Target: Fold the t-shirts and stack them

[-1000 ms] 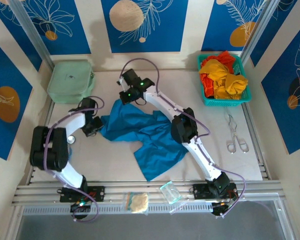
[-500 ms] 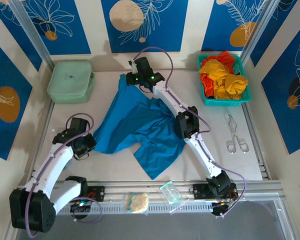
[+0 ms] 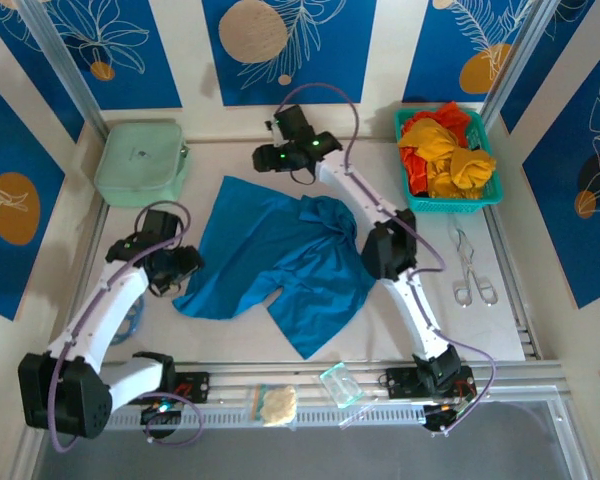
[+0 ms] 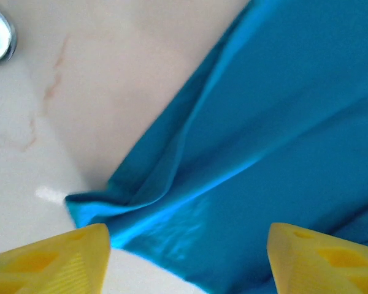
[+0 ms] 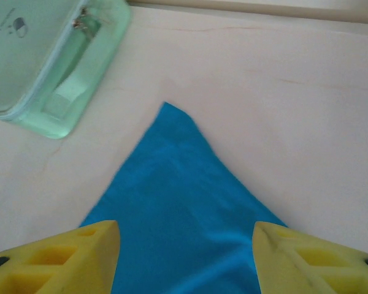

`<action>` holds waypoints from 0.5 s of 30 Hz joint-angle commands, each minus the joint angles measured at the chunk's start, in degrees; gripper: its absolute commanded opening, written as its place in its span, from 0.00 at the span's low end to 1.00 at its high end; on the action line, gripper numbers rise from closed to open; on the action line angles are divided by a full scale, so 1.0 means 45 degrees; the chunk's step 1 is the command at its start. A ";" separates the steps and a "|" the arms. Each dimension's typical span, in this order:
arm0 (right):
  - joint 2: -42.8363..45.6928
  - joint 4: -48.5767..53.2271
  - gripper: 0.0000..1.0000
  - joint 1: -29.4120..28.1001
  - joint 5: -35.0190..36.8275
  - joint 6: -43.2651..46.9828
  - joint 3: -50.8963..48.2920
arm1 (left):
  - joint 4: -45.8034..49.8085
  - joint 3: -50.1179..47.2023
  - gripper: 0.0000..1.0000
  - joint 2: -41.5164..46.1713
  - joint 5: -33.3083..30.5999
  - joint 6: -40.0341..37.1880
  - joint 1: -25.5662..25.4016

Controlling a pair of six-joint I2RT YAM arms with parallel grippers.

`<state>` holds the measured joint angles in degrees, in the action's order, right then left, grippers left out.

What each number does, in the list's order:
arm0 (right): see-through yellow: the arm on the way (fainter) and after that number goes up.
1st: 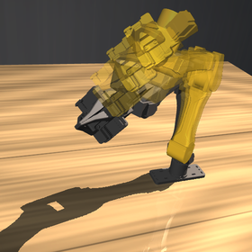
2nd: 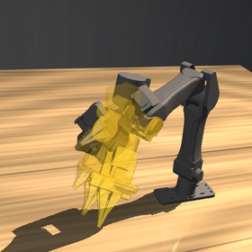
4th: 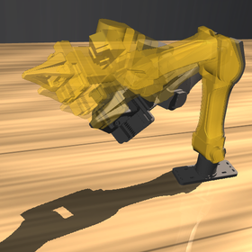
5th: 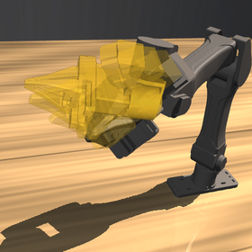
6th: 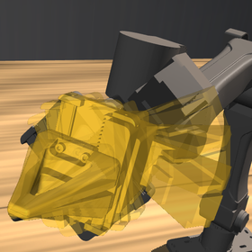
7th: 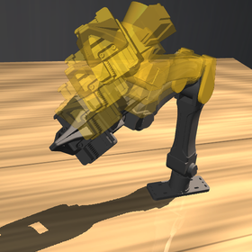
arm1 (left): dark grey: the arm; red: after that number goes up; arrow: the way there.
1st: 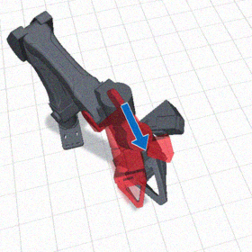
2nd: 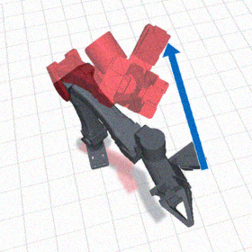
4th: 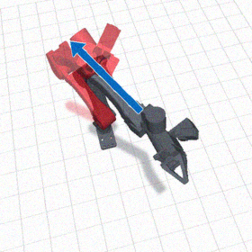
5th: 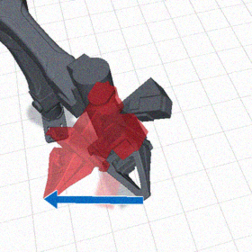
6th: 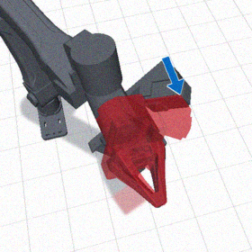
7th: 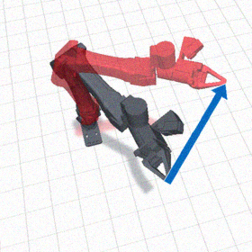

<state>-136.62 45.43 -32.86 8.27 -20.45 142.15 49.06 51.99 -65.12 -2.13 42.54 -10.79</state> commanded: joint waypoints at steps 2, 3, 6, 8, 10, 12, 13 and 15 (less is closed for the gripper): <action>0.2811 0.2111 0.64 0.0536 0.1908 0.0064 -0.3278 | -0.0347 0.1558 0.76 -0.1529 0.0006 -0.0801 -0.0755; 0.3285 0.2196 0.64 0.0698 0.1910 0.0080 -0.4192 | -0.0671 0.1912 0.77 -0.2065 0.0141 -0.0937 -0.0967; 0.4232 0.2190 0.63 0.1141 0.2399 0.0235 -0.6348 | -0.1690 0.2937 0.78 -0.3728 0.0379 -0.1326 -0.1629; 0.4481 0.2312 0.62 0.1476 0.2477 0.0230 -0.7180 | -0.1992 0.3865 0.76 -0.5052 0.0096 -0.1572 -0.2016; 0.4564 0.2427 0.59 0.1833 0.2303 0.0134 -0.7789 | -0.2233 0.4868 0.72 -0.6449 -0.0171 -0.1772 -0.2174; 0.4532 0.2351 0.58 0.2012 0.2227 0.0057 -0.8246 | -0.2478 0.5668 0.69 -0.7660 -0.0481 -0.1849 -0.2176; 0.4487 0.2303 0.58 0.2084 0.2186 0.0006 -0.8434 | -0.2549 0.6094 0.66 -0.8266 -0.0754 -0.1919 -0.2173; 0.4318 0.2205 0.58 0.2146 0.2010 -0.0094 -0.8579 | -0.2628 0.6747 0.63 -0.9347 -0.1214 -0.1965 -0.2110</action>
<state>-117.01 54.85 -23.11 17.93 -20.01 104.03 38.33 79.15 -102.89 -3.73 35.48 -20.56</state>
